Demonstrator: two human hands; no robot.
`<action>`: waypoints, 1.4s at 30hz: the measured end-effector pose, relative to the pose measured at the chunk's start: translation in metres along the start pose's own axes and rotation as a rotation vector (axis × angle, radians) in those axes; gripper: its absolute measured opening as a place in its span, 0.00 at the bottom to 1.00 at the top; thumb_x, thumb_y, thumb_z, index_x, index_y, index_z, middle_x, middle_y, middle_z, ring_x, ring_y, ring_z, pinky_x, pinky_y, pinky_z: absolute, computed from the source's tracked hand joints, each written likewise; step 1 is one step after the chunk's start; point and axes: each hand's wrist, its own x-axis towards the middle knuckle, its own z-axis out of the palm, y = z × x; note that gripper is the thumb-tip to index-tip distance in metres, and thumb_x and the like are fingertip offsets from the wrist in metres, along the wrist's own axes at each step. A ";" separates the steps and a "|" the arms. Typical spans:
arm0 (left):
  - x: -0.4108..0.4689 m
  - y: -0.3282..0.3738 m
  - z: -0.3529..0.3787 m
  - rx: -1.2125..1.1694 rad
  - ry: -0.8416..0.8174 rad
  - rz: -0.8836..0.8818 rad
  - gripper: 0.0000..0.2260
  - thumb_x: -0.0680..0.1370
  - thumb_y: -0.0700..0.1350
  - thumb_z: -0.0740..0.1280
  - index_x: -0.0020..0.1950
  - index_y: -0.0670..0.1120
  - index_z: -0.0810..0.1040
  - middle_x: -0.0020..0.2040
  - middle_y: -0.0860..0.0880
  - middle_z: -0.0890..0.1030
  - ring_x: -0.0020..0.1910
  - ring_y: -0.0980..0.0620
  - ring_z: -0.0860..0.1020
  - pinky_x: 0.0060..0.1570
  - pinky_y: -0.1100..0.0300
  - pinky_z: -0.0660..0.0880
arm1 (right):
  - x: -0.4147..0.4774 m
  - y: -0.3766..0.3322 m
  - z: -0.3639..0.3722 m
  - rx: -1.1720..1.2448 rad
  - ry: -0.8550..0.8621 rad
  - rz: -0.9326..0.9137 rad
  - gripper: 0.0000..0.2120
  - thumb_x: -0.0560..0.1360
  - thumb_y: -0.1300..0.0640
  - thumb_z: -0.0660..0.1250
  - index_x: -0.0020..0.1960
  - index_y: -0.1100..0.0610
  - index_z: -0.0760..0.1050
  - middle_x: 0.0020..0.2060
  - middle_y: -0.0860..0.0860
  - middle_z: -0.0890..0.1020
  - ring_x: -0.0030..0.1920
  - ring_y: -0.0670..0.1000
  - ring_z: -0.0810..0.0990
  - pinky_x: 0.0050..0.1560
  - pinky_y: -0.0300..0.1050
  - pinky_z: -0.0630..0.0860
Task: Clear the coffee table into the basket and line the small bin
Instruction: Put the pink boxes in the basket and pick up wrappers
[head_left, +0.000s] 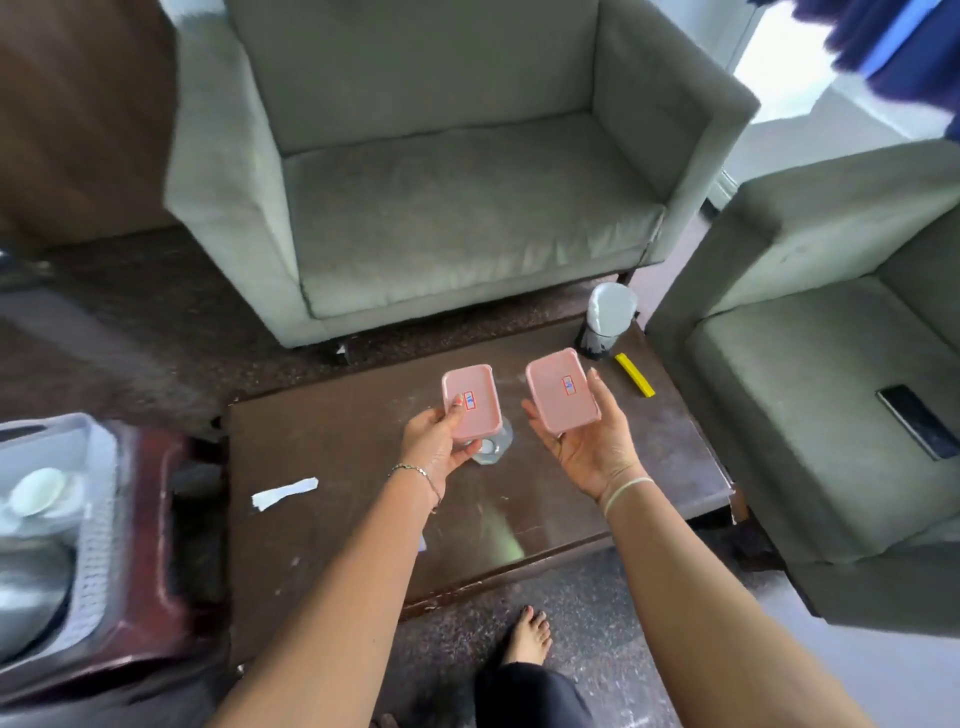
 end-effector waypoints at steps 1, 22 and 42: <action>-0.007 0.007 -0.015 -0.015 0.009 0.004 0.04 0.78 0.43 0.68 0.44 0.44 0.78 0.41 0.45 0.82 0.39 0.49 0.81 0.37 0.55 0.81 | -0.004 0.009 0.013 -0.005 -0.017 -0.004 0.25 0.74 0.43 0.67 0.64 0.57 0.75 0.58 0.58 0.82 0.57 0.61 0.81 0.52 0.50 0.80; -0.113 0.142 -0.378 -0.439 0.371 0.285 0.06 0.75 0.43 0.70 0.51 0.47 0.78 0.45 0.46 0.82 0.39 0.53 0.76 0.36 0.63 0.71 | -0.029 0.266 0.318 -0.407 -0.226 0.178 0.21 0.75 0.52 0.69 0.66 0.58 0.73 0.57 0.58 0.82 0.50 0.56 0.82 0.42 0.44 0.83; -0.054 0.250 -0.551 -0.332 0.546 0.149 0.13 0.77 0.39 0.69 0.61 0.41 0.72 0.58 0.39 0.77 0.50 0.43 0.78 0.49 0.48 0.78 | 0.092 0.380 0.469 -0.864 -0.194 0.229 0.18 0.77 0.57 0.68 0.65 0.60 0.71 0.55 0.58 0.81 0.52 0.54 0.82 0.55 0.49 0.79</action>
